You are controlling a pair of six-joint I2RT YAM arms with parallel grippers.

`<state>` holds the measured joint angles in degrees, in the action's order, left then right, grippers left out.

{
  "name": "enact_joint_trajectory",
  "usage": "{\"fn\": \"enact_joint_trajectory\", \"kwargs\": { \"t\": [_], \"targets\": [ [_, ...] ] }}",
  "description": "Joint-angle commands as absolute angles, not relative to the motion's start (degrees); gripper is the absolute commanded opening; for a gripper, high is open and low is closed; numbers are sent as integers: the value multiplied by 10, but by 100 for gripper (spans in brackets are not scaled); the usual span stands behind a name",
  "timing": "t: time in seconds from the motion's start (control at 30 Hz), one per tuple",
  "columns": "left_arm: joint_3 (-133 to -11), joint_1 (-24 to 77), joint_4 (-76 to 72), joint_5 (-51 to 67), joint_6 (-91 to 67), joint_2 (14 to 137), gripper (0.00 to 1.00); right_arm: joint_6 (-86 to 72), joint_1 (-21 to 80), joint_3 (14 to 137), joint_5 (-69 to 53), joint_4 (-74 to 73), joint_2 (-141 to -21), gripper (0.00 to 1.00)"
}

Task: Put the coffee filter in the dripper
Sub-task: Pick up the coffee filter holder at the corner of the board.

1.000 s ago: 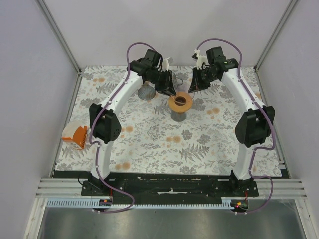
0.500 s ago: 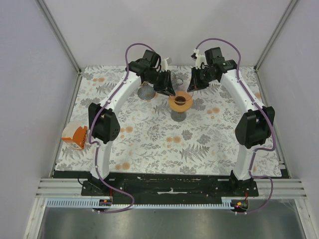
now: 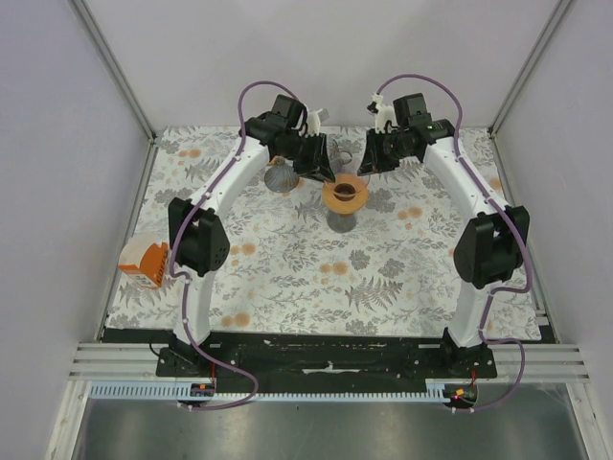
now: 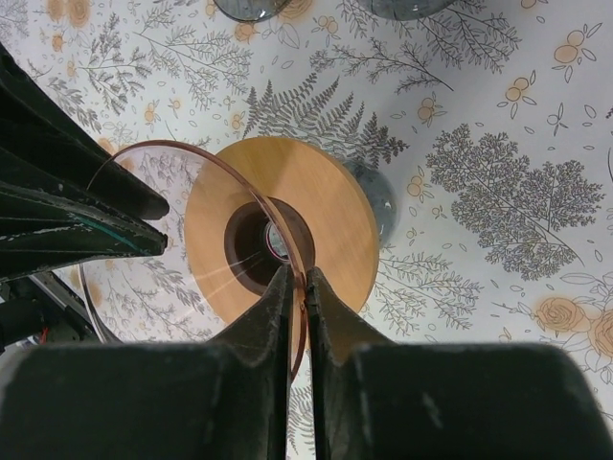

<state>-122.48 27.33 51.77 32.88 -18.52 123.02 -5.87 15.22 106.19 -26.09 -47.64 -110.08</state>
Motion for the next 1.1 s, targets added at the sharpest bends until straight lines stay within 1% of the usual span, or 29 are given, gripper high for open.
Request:
{"fn": "enact_joint_trajectory", "kwargs": {
  "t": [0.0, 0.03, 0.1, 0.17, 0.3, 0.43, 0.5, 0.6, 0.73, 0.93, 1.0, 1.07],
  "targets": [
    [-1244, 282, 521, 269, -114, 1271, 31, -48, 178, 1042, -254, -534, -1138, 16],
    [-1251, 281, 521, 271, -114, 1270, 32, -50, 179, 1048, -257, -534, -1137, 20],
    [-1261, 280, 521, 273, -114, 1268, 35, -52, 179, 1058, -260, -534, -1136, 23],
    [-1273, 280, 521, 275, -113, 1262, 38, -54, 180, 1063, -267, -534, -1133, 25],
    [-1290, 279, 519, 267, -104, 1246, 47, -55, 180, 1083, -273, -534, -1128, 29],
    [-1309, 279, 519, 264, -98, 1236, 54, -56, 180, 1105, -267, -540, -1121, 39],
    [-1311, 279, 519, 259, -97, 1233, 57, -55, 180, 1117, -266, -543, -1119, 45],
    [-1317, 277, 525, 254, -93, 1232, 59, -52, 179, 1131, -273, -542, -1114, 53],
    [-1331, 270, 528, 253, -90, 1225, 60, -40, 180, 1153, -260, -552, -1107, 59],
    [-1338, 238, 533, 257, -81, 1187, 61, -5, 180, 1199, -208, -570, -1083, 62],
    [-1337, 223, 544, 267, -64, 1169, 61, 15, 180, 1201, -195, -563, -1064, 65],
    [-1334, 203, 566, 264, -37, 1151, 61, 31, 180, 1197, -190, -552, -1043, 66]
  ]
}}
